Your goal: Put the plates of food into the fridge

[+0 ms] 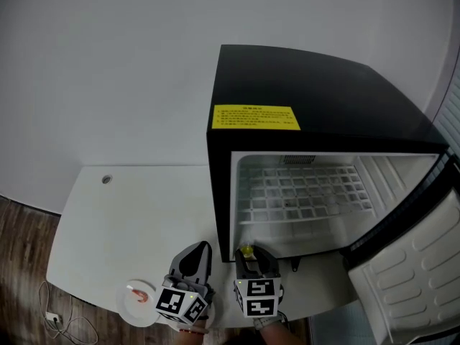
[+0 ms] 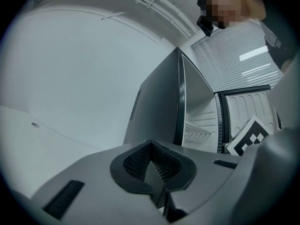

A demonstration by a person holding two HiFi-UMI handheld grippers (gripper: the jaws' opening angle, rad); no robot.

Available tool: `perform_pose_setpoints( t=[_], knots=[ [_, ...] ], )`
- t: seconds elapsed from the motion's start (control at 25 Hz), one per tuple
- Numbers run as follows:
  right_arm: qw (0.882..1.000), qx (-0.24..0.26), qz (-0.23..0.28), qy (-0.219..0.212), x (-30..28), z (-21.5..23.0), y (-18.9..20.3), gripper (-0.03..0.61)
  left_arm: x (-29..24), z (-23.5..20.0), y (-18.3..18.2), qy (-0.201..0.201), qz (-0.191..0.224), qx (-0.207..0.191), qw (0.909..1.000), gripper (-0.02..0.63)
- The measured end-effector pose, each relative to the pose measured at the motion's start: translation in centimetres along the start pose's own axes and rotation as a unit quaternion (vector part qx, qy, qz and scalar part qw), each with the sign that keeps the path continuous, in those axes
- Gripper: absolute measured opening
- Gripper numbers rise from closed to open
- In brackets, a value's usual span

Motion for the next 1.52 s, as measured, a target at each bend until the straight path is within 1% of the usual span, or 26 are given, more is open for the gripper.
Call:
perform_pose_setpoints(
  t=[0.28, 0.52, 0.68, 0.96, 1.28, 1.4, 1.52],
  knots=[
    [1.0, -0.005, 0.001, 0.011, -0.7, -0.3, 0.4, 0.152, -0.2, -0.5, 1.2, -0.003, -0.004, 0.003, 1.0, 0.006],
    [1.0, 0.0, 0.009, 0.015, -1.1, -0.4, 0.2, 0.152, -0.4, -0.6, 1.1, -0.004, -0.003, 0.006, 1.0, 0.006],
    [1.0, 0.012, 0.004, 0.018, -1.4, -0.5, 0.2, 0.152, -0.4, -0.6, 1.2, -0.004, -0.002, 0.007, 1.0, 0.006],
    [1.0, 0.009, 0.0, 0.013, -1.5, 0.1, 0.8, 0.152, -0.5, -0.7, 1.2, 0.001, -0.004, 0.011, 0.9999, 0.006],
    [1.0, 0.009, 0.0, 0.014, -0.3, 0.4, 1.6, 0.153, -0.5, -0.7, 0.8, 0.002, 0.006, 0.012, 0.9999, 0.006],
    [1.0, 0.003, 0.001, 0.014, 0.3, 0.8, 1.9, 0.153, -0.6, -0.6, 0.7, 0.009, 0.015, 0.014, 0.9998, 0.006],
    [1.0, -0.015, 0.01, 0.002, 1.0, 1.5, 2.1, 0.153, -0.8, -0.5, -0.2, 0.008, 0.021, 0.018, 0.9996, 0.006]
  ],
)
Point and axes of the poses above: the fingertips, and each gripper's own axes: x backward along the fingers, z to its right, y out of its underside, the point moved 10 cm from there along x, backward along the fingers, and after that the axes turned 9 degrees about y, right-handed, at the moved point
